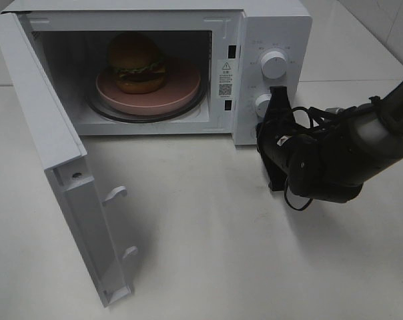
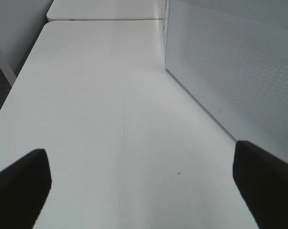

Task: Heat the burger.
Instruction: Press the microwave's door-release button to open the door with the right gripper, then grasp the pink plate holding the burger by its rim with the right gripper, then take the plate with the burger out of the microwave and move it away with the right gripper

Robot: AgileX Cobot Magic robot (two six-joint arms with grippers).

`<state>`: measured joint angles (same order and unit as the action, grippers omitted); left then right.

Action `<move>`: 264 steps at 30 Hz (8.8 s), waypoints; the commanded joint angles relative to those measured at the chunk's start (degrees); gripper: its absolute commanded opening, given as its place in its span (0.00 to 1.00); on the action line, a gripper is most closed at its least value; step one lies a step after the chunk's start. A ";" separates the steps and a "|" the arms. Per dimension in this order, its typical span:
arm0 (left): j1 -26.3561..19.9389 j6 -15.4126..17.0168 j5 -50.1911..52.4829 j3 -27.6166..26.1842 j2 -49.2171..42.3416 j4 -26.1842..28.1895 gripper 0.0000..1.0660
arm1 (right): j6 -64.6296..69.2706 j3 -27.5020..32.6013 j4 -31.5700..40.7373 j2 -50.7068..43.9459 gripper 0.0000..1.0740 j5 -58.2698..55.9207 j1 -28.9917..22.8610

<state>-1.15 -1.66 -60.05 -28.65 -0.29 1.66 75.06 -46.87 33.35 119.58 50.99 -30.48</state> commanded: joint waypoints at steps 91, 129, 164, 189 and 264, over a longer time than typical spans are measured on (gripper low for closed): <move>-0.06 0.23 0.57 0.17 -1.15 0.23 0.92 | -151.32 -11.29 -30.65 -28.93 0.48 -89.27 -1.03; -0.06 0.23 0.57 0.17 -1.15 0.23 0.92 | -138.60 -28.13 -40.91 -16.67 0.74 -77.86 -6.42; -0.06 0.23 0.57 0.17 -1.15 0.23 0.92 | -131.72 -52.02 -42.34 6.82 0.73 -77.18 -6.42; -0.06 0.23 0.57 0.17 -1.15 0.23 0.92 | -133.27 -69.21 -38.22 19.19 0.44 -83.88 -6.19; -0.06 0.23 0.57 0.17 -1.15 0.23 0.92 | -158.82 -16.56 -32.89 -17.02 0.00 -63.43 -8.19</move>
<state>-1.15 -1.66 -59.93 -28.65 -0.29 1.66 -84.28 -64.63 0.00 105.42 -16.44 -38.90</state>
